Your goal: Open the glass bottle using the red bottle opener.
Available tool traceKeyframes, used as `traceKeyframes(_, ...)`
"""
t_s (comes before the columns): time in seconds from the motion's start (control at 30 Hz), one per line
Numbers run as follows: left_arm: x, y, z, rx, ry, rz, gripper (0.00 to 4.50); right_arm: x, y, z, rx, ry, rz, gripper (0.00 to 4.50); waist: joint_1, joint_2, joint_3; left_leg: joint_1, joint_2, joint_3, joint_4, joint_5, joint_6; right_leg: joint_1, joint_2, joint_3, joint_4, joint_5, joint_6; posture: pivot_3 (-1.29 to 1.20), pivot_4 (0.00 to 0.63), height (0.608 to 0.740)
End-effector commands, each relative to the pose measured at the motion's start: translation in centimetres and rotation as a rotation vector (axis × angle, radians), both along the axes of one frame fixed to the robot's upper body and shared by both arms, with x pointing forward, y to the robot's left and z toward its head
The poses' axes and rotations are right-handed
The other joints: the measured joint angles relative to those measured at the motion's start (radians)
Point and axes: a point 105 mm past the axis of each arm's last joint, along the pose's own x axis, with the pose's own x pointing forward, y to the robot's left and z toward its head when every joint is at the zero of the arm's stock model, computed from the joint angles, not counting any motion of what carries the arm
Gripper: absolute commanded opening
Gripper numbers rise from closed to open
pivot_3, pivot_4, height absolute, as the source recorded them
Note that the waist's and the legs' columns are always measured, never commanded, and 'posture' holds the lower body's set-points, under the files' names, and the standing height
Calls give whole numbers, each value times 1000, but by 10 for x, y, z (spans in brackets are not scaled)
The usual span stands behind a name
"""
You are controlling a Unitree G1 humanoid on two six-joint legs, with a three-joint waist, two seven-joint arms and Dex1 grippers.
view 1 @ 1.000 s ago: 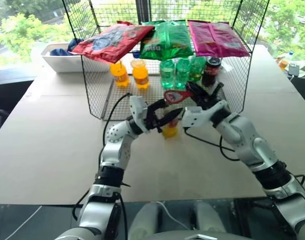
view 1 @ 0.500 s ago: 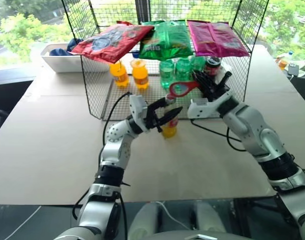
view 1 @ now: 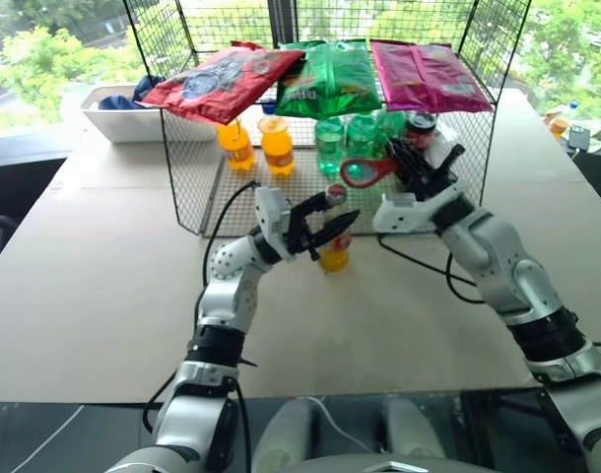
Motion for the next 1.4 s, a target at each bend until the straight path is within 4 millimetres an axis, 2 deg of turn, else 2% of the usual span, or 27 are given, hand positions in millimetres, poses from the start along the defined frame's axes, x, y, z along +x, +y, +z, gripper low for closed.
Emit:
traceKeyframes(0.03,1,-2,-14,38,45,-2,2039,-3,-9,10,37,-34,-17,0,0,0,0,0,0,0,0,0,0,0,0,0,0,0,0,0,150,740)
traceKeyframes(0.23,1,-2,-14,38,45,-2,2039,-3,-9,-2,17,-8,-19,0,0,0,0,0,0,0,0,0,0,0,0,0,0,0,0,0,150,740)
traceKeyframes(0.47,1,-4,-14,38,45,-7,2039,-6,-5,0,8,-14,-5,0,0,0,0,0,0,0,0,0,0,0,0,0,0,0,0,0,150,740)
traceKeyframes(0.73,1,-4,-14,37,46,-7,2039,-4,-8,-10,-20,10,-19,0,0,0,0,0,0,0,0,0,0,1,0,0,0,0,0,0,150,740)
traceKeyframes(1.0,1,-5,-15,37,48,-6,2039,-5,-7,5,32,-26,-15,0,0,0,0,0,0,0,0,0,0,1,0,0,0,0,0,0,150,740)
traceKeyframes(1.2,1,-5,-14,35,48,-7,2039,-2,-16,0,42,-7,-43,0,0,0,0,0,0,0,0,0,0,1,0,0,0,0,0,0,150,740)
traceKeyframes(1.4,1,-4,-15,37,49,-6,2039,-2,-16,8,85,-17,-39,0,0,0,0,0,0,0,0,0,0,1,0,0,0,0,0,0,150,740)
